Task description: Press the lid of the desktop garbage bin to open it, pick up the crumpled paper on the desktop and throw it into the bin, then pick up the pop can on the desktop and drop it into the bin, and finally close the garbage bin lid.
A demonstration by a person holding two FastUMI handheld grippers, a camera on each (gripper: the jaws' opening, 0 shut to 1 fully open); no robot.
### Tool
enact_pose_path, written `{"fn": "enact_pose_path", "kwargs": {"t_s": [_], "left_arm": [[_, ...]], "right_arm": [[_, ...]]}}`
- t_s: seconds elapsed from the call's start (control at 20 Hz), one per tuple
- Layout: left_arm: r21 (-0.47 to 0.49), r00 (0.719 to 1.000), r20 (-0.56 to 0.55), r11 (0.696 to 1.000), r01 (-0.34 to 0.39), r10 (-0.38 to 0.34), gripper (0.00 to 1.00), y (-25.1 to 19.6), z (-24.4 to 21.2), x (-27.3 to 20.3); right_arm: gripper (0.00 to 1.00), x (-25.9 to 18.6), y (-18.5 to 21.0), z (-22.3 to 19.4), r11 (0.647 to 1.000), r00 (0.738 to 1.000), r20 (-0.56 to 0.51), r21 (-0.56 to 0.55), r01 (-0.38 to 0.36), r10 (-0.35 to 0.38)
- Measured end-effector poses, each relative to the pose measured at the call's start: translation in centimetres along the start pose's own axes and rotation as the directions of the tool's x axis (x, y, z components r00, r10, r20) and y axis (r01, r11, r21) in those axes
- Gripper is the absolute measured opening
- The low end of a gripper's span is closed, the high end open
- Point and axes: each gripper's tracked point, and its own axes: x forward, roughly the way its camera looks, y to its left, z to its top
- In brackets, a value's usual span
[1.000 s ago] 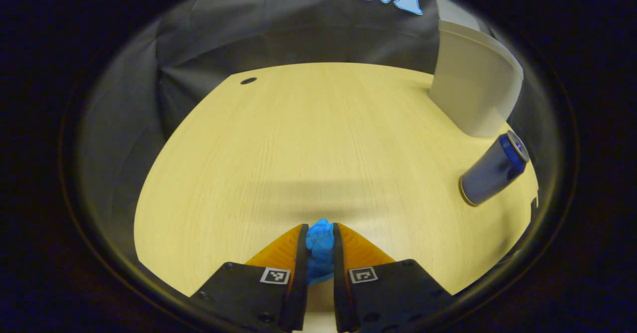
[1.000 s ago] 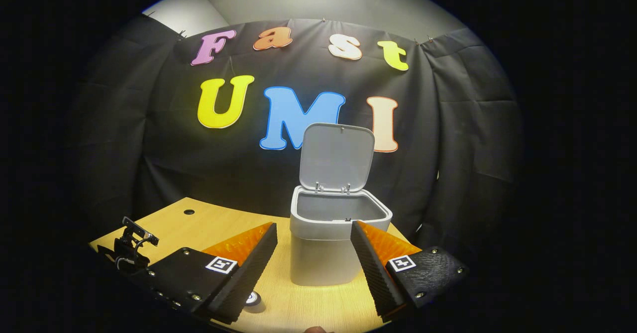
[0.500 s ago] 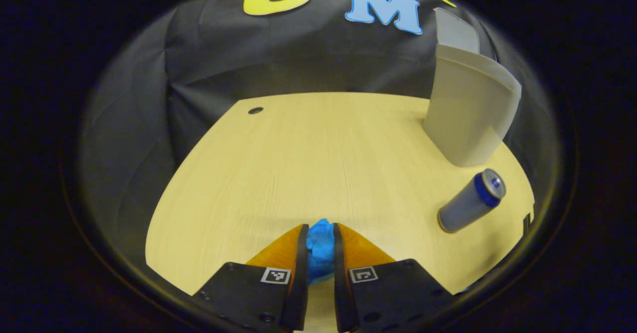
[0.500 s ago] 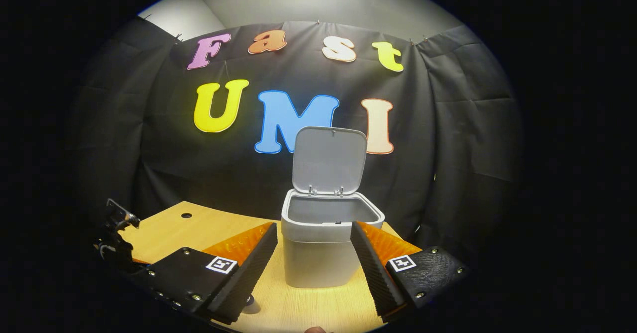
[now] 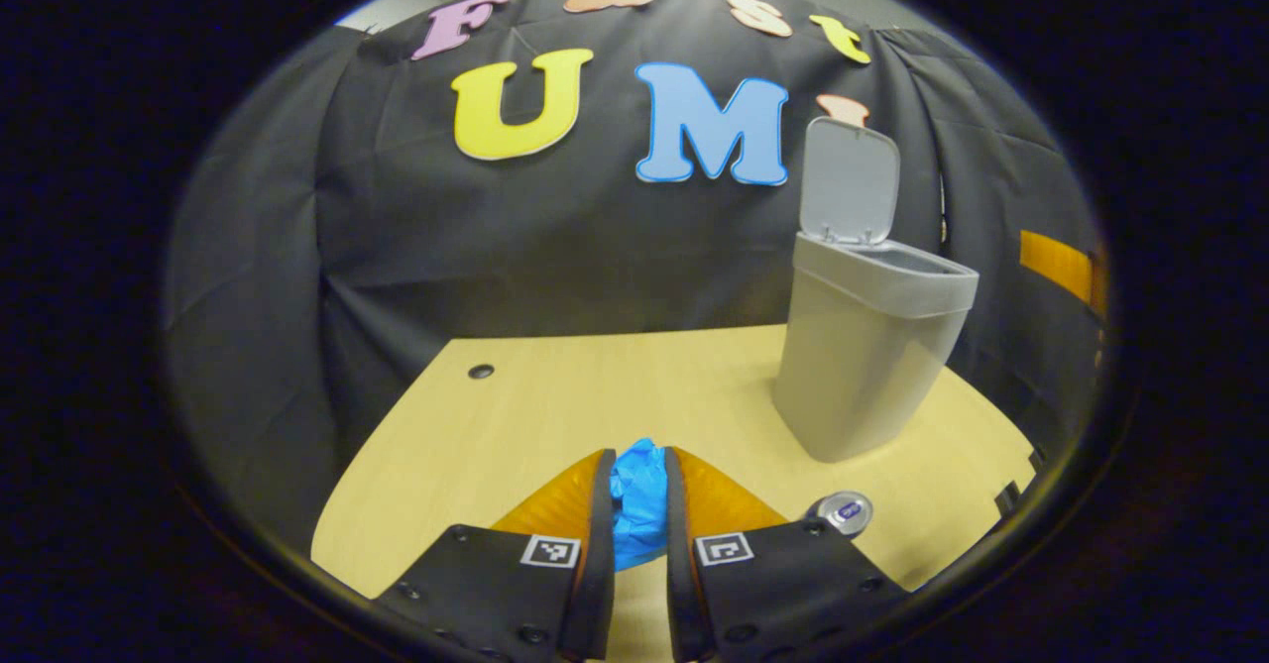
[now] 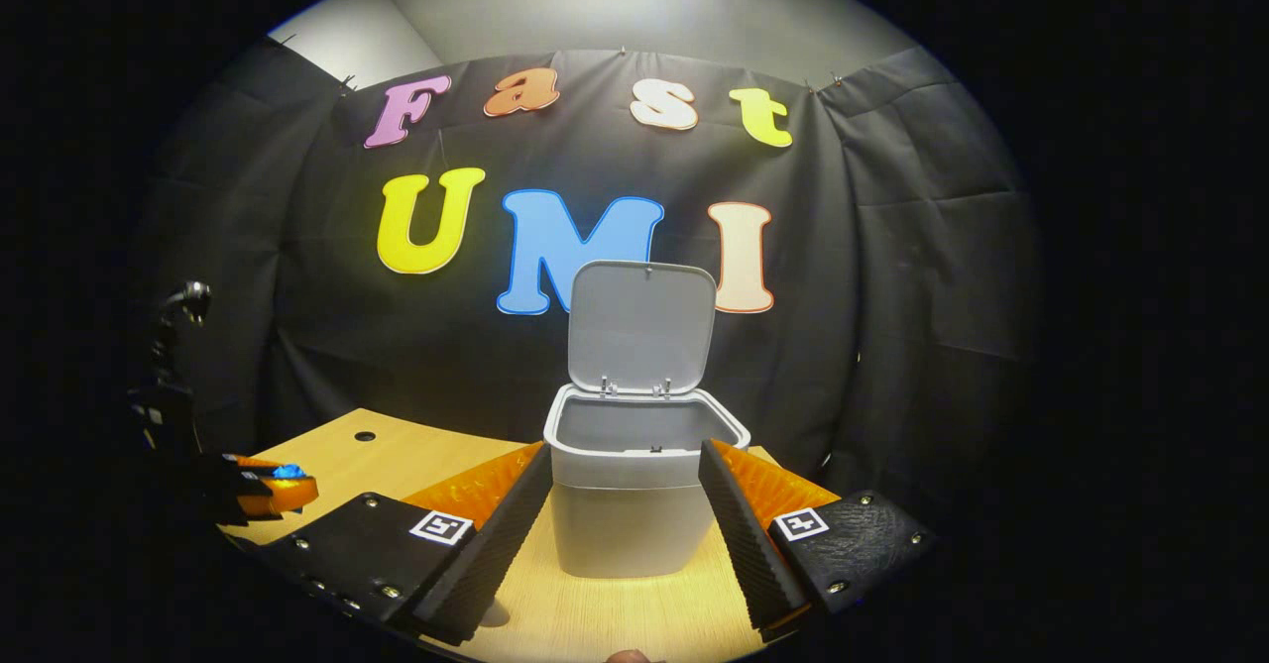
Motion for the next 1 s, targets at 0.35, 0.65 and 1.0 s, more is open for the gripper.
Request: {"fn": "enact_pose_path", "kwargs": {"t_s": [0.35,0.65,1.0], "left_arm": [[0.031,0.986,0.127,0.994,0.105,-0.108,0.29,-6.9,7.9,1.8],[0.066,0.952,0.217,0.977,0.205,-0.215,0.29,-13.3,13.0,3.5],[0.058,0.914,0.258,0.950,0.308,-0.312,0.28,-20.3,16.4,7.2]], "right_arm": [[0.95,-1.3,-3.2,0.0,0.997,0.997,0.017,0.010,0.076,-0.076],[0.95,-3.4,-6.5,0.0,0.987,0.987,0.023,0.008,0.160,-0.160],[0.95,-6.3,-9.7,-0.2,0.967,0.967,0.020,0.007,0.253,-0.253]]}}
